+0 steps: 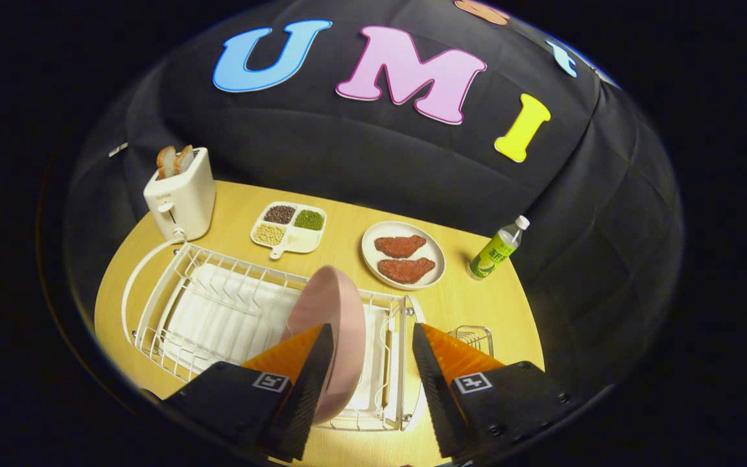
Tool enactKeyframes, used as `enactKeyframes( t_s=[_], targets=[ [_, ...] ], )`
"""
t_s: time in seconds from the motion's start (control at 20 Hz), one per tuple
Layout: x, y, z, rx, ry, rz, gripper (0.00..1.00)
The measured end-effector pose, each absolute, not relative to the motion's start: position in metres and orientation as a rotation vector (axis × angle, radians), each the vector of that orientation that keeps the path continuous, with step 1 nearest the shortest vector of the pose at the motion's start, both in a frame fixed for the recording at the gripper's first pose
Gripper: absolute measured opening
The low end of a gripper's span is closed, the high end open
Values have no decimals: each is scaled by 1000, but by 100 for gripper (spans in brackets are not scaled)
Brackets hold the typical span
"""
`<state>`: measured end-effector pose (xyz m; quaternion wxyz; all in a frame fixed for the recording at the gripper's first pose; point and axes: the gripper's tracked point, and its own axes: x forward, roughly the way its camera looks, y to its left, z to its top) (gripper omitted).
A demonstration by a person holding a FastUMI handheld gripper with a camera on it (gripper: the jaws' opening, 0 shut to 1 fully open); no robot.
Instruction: Take the plate from the dish rack, then take the spoon from the basket and place it into the plate.
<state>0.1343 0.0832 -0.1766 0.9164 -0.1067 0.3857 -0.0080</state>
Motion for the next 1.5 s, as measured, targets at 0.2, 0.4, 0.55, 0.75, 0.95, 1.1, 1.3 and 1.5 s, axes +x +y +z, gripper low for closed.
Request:
enactKeyframes(
  t_s=[0.2,0.4,0.55,0.75,0.95,1.1,1.3,1.5],
  targets=[
    [135,92,-186,-117,829,-62,34],
    [134,101,-184,-90,840,-84,24],
    [136,109,-181,-129,811,-60,24],
    [141,119,-173,-187,781,-68,24],
    [154,126,-153,-282,715,-60,22],
    [156,123,-147,-311,705,-60,22],
    [159,95,-142,-267,729,-106,22],
    [156,70,-131,-213,731,-101,20]
  ],
)
